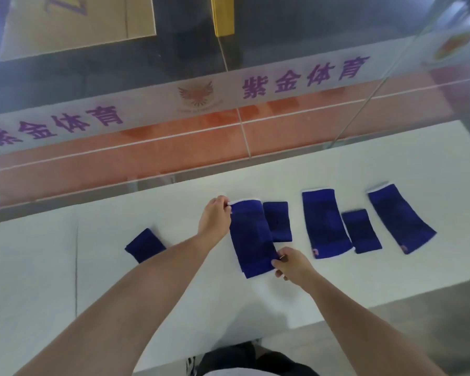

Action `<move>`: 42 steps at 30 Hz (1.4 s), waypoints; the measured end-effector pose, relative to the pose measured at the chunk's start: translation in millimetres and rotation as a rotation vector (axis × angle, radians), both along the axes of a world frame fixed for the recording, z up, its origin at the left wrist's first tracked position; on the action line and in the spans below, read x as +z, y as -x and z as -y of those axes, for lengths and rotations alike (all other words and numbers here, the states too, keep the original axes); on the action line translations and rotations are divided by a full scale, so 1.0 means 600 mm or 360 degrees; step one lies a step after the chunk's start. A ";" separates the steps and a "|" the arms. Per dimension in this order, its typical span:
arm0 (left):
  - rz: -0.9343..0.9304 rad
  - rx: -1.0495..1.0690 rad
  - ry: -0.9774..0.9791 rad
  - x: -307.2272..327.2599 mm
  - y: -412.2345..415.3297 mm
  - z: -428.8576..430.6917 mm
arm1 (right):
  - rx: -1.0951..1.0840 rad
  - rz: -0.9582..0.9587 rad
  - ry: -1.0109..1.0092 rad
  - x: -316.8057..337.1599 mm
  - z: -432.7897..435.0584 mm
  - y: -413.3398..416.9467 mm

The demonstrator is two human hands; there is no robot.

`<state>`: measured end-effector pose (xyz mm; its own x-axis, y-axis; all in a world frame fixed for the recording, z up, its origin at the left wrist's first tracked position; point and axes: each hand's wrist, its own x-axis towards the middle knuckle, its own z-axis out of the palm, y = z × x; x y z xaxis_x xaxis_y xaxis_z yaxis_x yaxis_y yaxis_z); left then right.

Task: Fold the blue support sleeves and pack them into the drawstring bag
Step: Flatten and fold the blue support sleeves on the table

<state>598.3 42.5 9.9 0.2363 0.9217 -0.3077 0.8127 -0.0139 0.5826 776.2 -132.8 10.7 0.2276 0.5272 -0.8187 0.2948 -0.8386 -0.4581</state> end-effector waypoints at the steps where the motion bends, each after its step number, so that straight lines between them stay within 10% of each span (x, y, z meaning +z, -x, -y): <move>1: -0.0012 0.0010 0.0012 -0.011 0.001 -0.004 | -0.0012 0.0029 0.0020 -0.009 -0.001 0.003; 29: -0.0416 -0.0463 0.0085 -0.097 0.022 -0.023 | 0.0538 0.0650 0.0057 -0.050 -0.014 0.083; 35: 0.0203 -0.0283 0.0354 -0.066 0.042 -0.002 | 0.0336 0.0685 -0.0113 -0.040 -0.021 0.096; 42: 0.0604 0.0075 0.0486 0.030 0.123 0.070 | 0.0049 0.0044 -0.0298 -0.024 -0.031 0.112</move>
<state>524.3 0.7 28.0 0.3445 0.8150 -0.4659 0.5379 0.2353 0.8095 708.8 -114.4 -3.9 0.2300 0.6770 -0.6992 0.3336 -0.7297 -0.5968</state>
